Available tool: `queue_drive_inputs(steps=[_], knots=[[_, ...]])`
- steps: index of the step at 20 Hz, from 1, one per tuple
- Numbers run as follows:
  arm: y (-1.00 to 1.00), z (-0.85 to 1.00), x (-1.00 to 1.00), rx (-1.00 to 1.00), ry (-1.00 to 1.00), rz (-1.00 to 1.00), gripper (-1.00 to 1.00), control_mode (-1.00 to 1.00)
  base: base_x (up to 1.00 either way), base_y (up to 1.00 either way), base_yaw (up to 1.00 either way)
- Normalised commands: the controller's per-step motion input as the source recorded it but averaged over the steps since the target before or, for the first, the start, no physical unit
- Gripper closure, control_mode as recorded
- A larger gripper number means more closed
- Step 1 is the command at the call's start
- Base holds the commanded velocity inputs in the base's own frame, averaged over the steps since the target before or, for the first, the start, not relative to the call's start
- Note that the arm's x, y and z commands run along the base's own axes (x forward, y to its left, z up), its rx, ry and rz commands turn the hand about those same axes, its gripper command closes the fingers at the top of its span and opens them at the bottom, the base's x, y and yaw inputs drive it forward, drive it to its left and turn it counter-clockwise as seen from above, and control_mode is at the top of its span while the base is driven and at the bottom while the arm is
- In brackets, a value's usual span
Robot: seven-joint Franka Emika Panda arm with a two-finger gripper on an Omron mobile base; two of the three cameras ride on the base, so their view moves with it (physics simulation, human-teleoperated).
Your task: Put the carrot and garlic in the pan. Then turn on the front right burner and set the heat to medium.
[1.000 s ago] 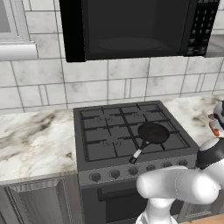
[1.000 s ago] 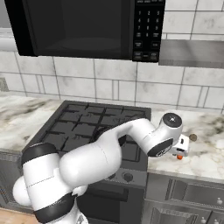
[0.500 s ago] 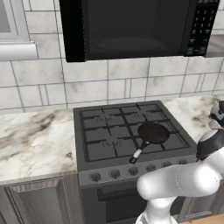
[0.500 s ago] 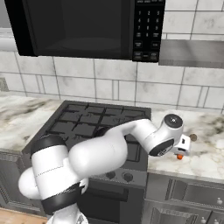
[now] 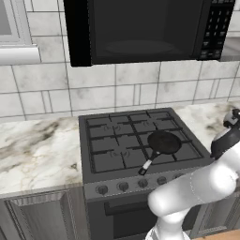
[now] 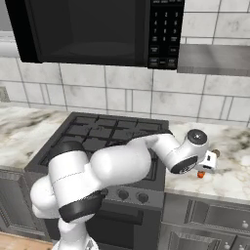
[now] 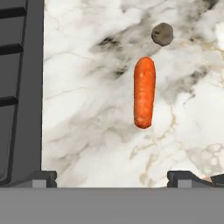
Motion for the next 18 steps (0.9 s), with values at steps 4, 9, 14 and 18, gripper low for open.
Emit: queue_drive_inputs(steps=[4, 9, 14, 18], knots=[[-0.28, -0.14, 0.26, 0.00, 0.00, 0.00, -1.00, -1.00, 0.00, 0.00, 0.00], [-0.23, -0.16, 0.22, 0.00, 0.00, 0.00, -1.00, -1.00, 0.00, 0.00, 0.00], [-0.13, -0.15, 0.22, 0.00, 0.02, 0.00, -1.00, -1.00, 0.00, 0.00, 0.00], [-0.01, -0.18, 0.26, 0.00, 0.05, 0.00, -1.00, -1.00, 0.00, 0.00, 0.00]])
